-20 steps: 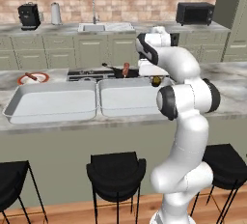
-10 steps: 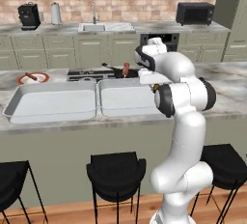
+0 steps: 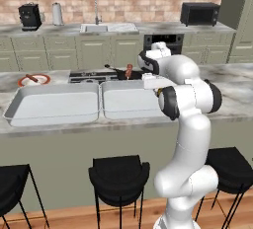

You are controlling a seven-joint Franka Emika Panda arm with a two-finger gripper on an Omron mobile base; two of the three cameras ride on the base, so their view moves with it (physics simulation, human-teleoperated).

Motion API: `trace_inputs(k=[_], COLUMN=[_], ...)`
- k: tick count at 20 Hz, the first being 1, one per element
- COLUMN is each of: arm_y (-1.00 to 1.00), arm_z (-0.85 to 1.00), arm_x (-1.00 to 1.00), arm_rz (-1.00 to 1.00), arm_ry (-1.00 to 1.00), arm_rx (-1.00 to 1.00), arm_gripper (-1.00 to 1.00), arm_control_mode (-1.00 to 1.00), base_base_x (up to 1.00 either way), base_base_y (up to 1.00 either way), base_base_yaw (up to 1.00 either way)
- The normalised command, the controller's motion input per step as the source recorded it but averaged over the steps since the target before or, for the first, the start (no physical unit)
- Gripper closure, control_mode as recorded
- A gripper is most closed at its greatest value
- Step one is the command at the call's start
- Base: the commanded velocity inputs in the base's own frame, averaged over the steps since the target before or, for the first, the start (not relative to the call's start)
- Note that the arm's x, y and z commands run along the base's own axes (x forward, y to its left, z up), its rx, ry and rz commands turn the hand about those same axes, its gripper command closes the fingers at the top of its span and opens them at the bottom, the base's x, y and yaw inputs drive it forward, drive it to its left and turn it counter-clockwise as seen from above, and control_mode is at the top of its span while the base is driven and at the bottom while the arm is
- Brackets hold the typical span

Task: Place the cold items (sweet potato and tangerine) from the fridge in one tupperware on the dining counter. Place the warm items (kebab skewer and hot dog) in the stove area in another tupperware.

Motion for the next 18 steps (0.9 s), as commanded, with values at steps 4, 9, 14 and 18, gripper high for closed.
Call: trace_inputs(k=[4, 9, 14, 18], arm_y=[-0.07, 0.0, 0.0, 0.03], arm_z=[-0.2, -0.02, 0.0, 0.0], arm_x=[0.0, 0.0, 0.0, 0.02], arm_rz=[0.0, 0.0, 0.0, 0.0], arm_ry=[0.0, 0.0, 0.0, 0.0], arm_rx=[0.0, 0.0, 0.0, 0.0], arm_gripper=[1.0, -1.0, -1.0, -1.0], arm_control_mode=[-1.0, -1.0, -1.0, -1.0], base_base_x=[0.0, 0.0, 0.0, 0.0], base_base_y=[0.0, 0.0, 0.0, 0.0], base_base_yaw=[0.0, 0.0, 0.0, 0.0])
